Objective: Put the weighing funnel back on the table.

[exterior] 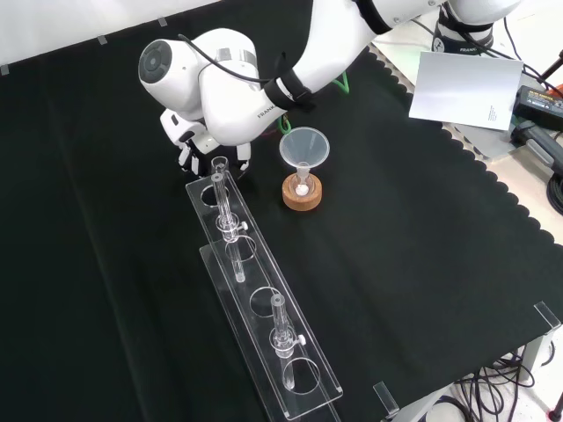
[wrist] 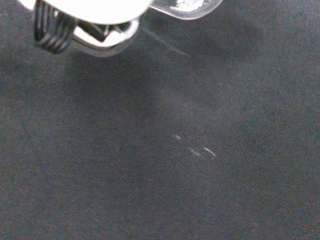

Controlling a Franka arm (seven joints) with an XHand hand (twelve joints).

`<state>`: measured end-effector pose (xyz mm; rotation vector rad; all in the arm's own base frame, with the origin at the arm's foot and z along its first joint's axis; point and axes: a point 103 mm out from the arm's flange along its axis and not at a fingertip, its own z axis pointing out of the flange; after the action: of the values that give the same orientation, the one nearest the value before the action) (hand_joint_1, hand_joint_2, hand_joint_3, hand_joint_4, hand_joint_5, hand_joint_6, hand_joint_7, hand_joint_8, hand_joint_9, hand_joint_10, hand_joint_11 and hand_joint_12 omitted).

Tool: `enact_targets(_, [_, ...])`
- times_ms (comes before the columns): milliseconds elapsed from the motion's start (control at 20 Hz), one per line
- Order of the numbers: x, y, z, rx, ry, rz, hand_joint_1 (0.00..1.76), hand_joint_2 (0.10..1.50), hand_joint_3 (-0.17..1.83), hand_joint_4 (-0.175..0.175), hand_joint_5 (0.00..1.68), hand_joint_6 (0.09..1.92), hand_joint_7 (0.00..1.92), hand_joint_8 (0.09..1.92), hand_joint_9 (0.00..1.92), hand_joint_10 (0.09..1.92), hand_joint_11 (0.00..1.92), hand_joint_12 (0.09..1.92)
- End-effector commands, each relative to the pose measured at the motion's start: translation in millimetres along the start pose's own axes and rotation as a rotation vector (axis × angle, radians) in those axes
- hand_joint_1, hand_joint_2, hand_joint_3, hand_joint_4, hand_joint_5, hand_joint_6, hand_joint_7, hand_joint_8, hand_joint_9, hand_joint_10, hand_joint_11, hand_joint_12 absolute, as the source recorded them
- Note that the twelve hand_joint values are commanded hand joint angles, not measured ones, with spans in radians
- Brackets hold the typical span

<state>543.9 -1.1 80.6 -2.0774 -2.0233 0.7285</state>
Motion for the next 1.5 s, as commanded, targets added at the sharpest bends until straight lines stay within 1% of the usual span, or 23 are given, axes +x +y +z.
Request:
enact_targets(50, [11, -2, 1, -0.021, 0.002, 0.012, 1.11, 0.76, 0.46, 0.175, 1.25, 0.64, 0.55, 0.69, 0.93, 0.34, 0.8, 1.04])
enact_targets(150, [11, -3, 1, -0.025, 0.008, 0.007, 1.09, 0.86, 0.29, 0.175, 1.22, 0.64, 0.54, 0.7, 0.92, 0.34, 0.8, 1.05])
enact_targets(200, [9, -4, 1, -0.025, 0.01, 0.003, 1.05, 0.85, 0.22, 0.13, 1.14, 0.62, 0.52, 0.7, 0.92, 0.34, 0.8, 1.05])
enact_targets(250, [9, -5, 1, -0.029, 0.012, -0.003, 1.01, 0.83, 0.19, 0.079, 1.01, 0.62, 0.5, 0.7, 0.91, 0.34, 0.79, 1.05])
enact_targets(300, [9, -5, 1, -0.034, 0.014, -0.008, 0.98, 0.81, 0.18, 0.043, 0.89, 0.64, 0.48, 0.7, 0.9, 0.34, 0.77, 1.05])
enact_targets(350, [7, -7, 1, -0.044, 0.02, -0.012, 0.96, 0.79, 0.18, 0.018, 0.78, 0.66, 0.46, 0.7, 0.88, 0.34, 0.76, 1.06])
enact_targets(450, [6, -9, 1, -0.053, 0.024, -0.016, 0.93, 0.76, 0.19, -0.006, 0.65, 0.67, 0.43, 0.7, 0.87, 0.34, 0.74, 1.07])
enact_targets(550, [6, -12, 0, -0.059, 0.024, -0.024, 0.92, 0.74, 0.21, -0.016, 0.57, 0.68, 0.42, 0.7, 0.85, 0.35, 0.72, 1.09])
enact_targets(650, [4, -15, 0, -0.065, 0.029, -0.034, 0.91, 0.72, 0.22, -0.025, 0.48, 0.64, 0.4, 0.7, 0.83, 0.36, 0.7, 1.1])
enact_targets(750, [3, -18, -1, -0.074, 0.032, -0.044, 0.9, 0.7, 0.23, -0.028, 0.42, 0.6, 0.38, 0.7, 0.81, 0.37, 0.67, 1.12])
enact_targets(950, [-1, -27, -11, -0.112, 0.053, -0.051, 0.88, 0.67, 0.27, -0.027, 0.4, 0.5, 0.36, 0.7, 0.76, 0.43, 0.62, 1.16])
enact_targets(1100, [-7, -38, -26, -0.146, 0.074, -0.048, 0.87, 0.66, 0.28, -0.028, 0.39, 0.48, 0.35, 0.7, 0.74, 0.44, 0.61, 1.17])
enact_targets(1200, [-13, -49, -40, -0.165, 0.074, -0.043, 0.87, 0.65, 0.3, -0.028, 0.4, 0.44, 0.35, 0.7, 0.73, 0.46, 0.61, 1.17])
enact_targets(1400, [-16, -64, -59, -0.154, 0.072, -0.038, 0.84, 0.64, 0.31, -0.027, 0.41, 0.41, 0.35, 0.69, 0.72, 0.48, 0.6, 1.17])
enact_targets(1500, [-17, -71, -67, -0.138, 0.064, -0.027, 0.82, 0.64, 0.32, -0.027, 0.41, 0.4, 0.35, 0.69, 0.71, 0.48, 0.58, 1.19])
